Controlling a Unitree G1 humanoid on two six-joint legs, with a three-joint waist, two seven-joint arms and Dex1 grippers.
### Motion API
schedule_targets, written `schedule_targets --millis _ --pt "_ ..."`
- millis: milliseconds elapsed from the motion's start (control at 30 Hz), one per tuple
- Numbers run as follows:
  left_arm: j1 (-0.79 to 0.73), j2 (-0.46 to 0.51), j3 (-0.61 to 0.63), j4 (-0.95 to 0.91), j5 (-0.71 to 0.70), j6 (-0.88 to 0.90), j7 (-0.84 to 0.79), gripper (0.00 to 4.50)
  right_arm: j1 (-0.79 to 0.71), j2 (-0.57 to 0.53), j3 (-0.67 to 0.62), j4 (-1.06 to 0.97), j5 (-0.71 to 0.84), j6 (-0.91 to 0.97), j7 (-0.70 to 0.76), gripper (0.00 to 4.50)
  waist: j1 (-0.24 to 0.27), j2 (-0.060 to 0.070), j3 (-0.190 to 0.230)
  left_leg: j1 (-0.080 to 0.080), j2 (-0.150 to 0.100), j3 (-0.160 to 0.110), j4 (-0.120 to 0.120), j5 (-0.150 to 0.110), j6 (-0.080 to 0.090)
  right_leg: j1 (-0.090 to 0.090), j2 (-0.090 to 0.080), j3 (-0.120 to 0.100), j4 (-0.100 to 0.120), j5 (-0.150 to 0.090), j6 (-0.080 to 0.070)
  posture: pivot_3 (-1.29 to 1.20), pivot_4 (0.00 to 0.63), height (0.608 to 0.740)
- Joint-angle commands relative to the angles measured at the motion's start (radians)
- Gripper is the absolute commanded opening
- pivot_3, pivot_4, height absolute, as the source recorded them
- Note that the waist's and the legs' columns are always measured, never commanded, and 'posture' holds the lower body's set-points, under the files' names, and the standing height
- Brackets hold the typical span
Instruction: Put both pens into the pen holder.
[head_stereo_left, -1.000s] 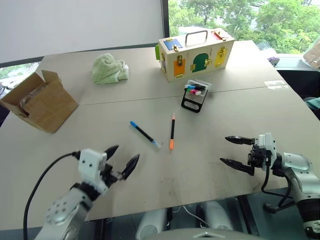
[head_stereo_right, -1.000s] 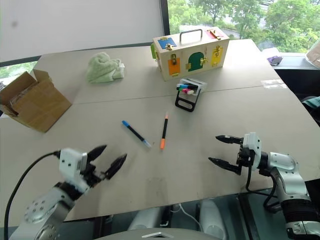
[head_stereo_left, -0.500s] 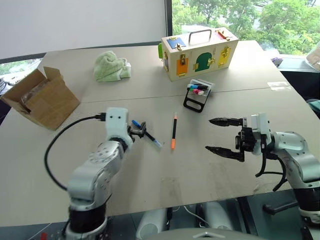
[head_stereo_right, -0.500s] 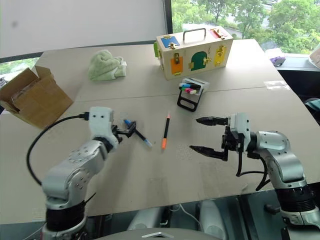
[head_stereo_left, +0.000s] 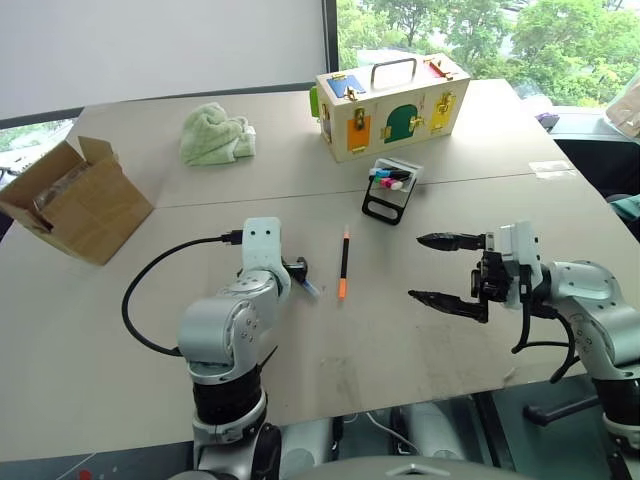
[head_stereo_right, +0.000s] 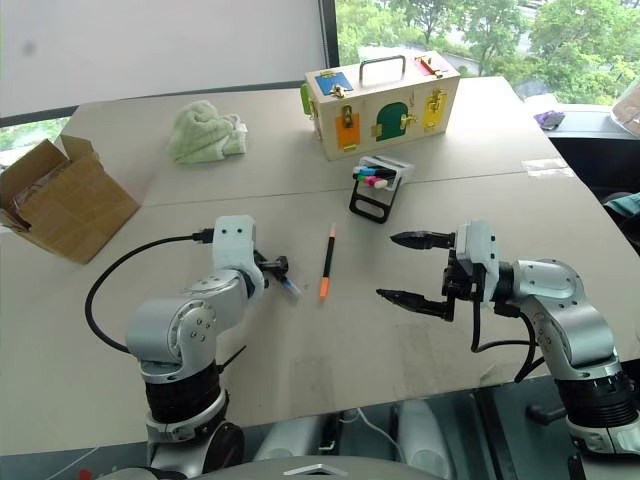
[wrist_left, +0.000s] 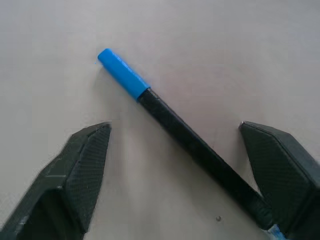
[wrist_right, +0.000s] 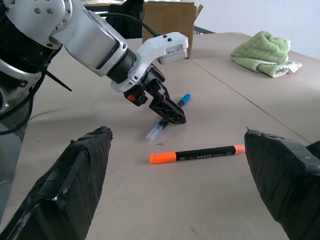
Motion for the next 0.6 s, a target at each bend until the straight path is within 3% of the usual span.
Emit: schedule_targets --millis 33,67,233,400,600 --pt "0.067 -0.014 0.035 0.078 0.086 0.07 0.051 2.62 0.001 -0.009 -0.008 -0.024 -0.014 -0.022 -0.009 4.5 -0.001 0.002 -0.001 0.001 0.0 0.0 0.0 0.0 0.0 0.0 0.0 0.0 0.0 0.0 0.0 0.0 0.15 0.74" --pt "0.069 -0.022 0.044 0.08 0.095 0.07 0.053 2.37 0.003 -0.009 -0.009 -0.025 -0.016 -0.023 -0.009 4.5 -0.001 0.003 -0.002 0.001 0.001 0.0 0.0 0.0 0.0 0.001 0.001 0.001 0.0 0.0 0.0 0.0 0.15 0.74" --pt "0.069 -0.035 0.066 0.071 0.13 0.07 0.047 0.09 0.002 -0.008 -0.012 -0.023 -0.021 -0.027 -0.013 4.5 -0.011 0.007 -0.006 0.004 0.001 0.002 0.0 -0.001 0.002 0.002 0.001 0.002 0.002 0.0 0.0 0.0 0.15 0.74" --pt "0.056 -0.034 0.098 0.063 0.157 0.029 0.033 0.09 -0.01 -0.016 0.006 -0.027 -0.028 0.07 -0.073 4.5 -0.024 0.009 -0.007 0.004 0.001 0.002 0.0 -0.001 0.002 0.002 0.002 0.003 0.003 0.0 0.0 0.0 0.15 0.74" --pt "0.138 0.021 0.077 0.038 0.024 -0.533 -0.222 0.09 -0.122 0.072 -0.005 -0.032 0.055 0.323 -0.274 4.5 -0.024 0.009 -0.007 0.005 0.005 0.004 -0.001 0.001 -0.002 -0.001 0.004 0.005 0.004 0.001 -0.002 0.0 0.15 0.74"
